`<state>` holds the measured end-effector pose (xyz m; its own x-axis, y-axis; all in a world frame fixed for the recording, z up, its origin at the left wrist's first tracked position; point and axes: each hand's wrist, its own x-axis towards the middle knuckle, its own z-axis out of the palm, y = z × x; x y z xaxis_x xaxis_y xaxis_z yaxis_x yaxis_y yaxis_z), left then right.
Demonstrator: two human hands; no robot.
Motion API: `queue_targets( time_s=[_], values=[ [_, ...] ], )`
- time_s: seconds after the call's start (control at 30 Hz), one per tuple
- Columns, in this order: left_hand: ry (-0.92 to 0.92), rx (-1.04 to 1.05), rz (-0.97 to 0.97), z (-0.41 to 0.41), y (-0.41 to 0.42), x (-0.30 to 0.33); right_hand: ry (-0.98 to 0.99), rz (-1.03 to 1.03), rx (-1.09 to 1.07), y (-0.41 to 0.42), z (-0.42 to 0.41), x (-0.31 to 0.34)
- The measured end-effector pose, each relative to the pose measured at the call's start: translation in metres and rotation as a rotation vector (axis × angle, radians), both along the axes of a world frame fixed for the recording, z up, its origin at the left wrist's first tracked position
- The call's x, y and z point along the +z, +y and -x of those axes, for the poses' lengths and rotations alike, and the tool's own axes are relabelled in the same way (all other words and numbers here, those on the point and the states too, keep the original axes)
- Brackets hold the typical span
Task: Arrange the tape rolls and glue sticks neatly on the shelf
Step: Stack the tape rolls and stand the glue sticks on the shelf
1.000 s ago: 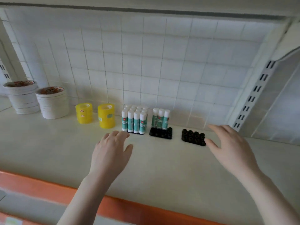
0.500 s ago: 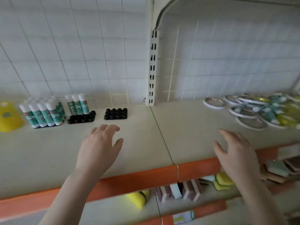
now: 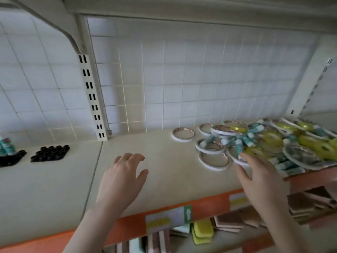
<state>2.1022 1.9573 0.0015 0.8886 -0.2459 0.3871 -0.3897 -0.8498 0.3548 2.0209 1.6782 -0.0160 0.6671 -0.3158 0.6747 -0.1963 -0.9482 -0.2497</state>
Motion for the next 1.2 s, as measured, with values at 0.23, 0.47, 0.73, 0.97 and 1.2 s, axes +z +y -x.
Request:
queue_targets(
  time_s=[0.23,0.47,0.73,0.97,1.2],
  values=[
    [0.003,0.044,0.011,-0.019,-0.102,0.008,0.086,0.084,0.117,-0.097,-0.05,0.026],
    [0.019,0.089,-0.012,-0.034,-0.126,0.012,0.154,-0.001,0.14,-0.124,-0.094,0.033],
    [0.009,0.042,-0.014,-0.057,-0.151,0.016,0.535,-0.068,0.138,-0.16,-0.143,0.042],
    [0.023,0.015,-0.021,-0.067,-0.165,0.011,0.693,-0.085,0.189,-0.168,-0.163,0.046],
    [0.022,-0.014,-0.034,-0.071,-0.167,0.014,0.673,-0.205,0.209,-0.165,-0.167,0.049]
  ],
)
